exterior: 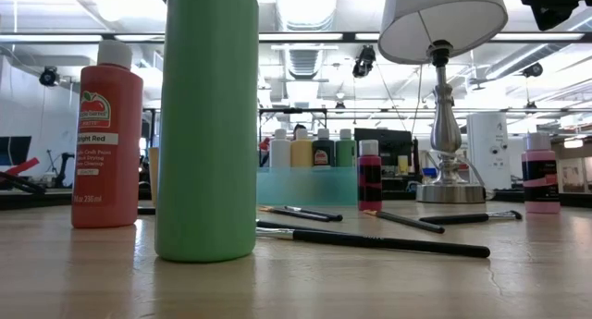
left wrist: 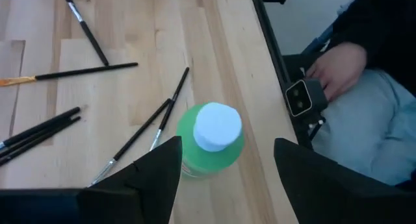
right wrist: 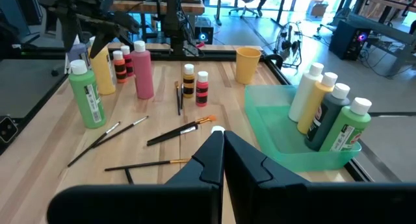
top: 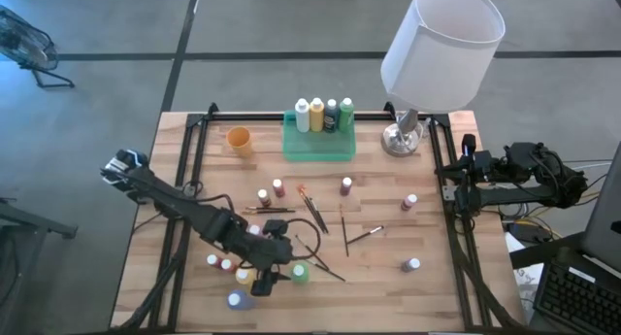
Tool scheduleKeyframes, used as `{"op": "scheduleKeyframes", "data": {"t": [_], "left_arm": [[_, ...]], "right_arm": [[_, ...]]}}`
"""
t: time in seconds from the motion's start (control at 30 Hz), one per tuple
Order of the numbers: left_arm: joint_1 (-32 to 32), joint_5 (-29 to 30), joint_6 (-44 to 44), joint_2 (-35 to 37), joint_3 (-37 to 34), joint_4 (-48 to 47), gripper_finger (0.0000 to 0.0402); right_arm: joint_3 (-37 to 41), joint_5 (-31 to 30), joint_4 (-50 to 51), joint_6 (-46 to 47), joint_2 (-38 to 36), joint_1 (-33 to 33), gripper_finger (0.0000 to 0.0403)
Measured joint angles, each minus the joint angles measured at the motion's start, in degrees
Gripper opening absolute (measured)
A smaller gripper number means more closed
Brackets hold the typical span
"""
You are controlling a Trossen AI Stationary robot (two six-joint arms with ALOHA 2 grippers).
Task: Pick & Place Paint Supplies
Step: Put the large green paint bottle into the green bin
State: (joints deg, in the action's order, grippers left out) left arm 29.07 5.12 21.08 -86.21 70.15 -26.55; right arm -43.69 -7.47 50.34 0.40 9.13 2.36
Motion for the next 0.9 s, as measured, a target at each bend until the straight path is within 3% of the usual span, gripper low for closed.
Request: {"op": "scheduleKeyframes", "data": {"t": [0.9], "left_arm": [[-0.04,0.94,-2.56,-6.41,-0.07,7.65,0.0249]], "right_arm": [[-0.01,0.01,0.01,0.00,0.02,0.01,0.0008]]}}
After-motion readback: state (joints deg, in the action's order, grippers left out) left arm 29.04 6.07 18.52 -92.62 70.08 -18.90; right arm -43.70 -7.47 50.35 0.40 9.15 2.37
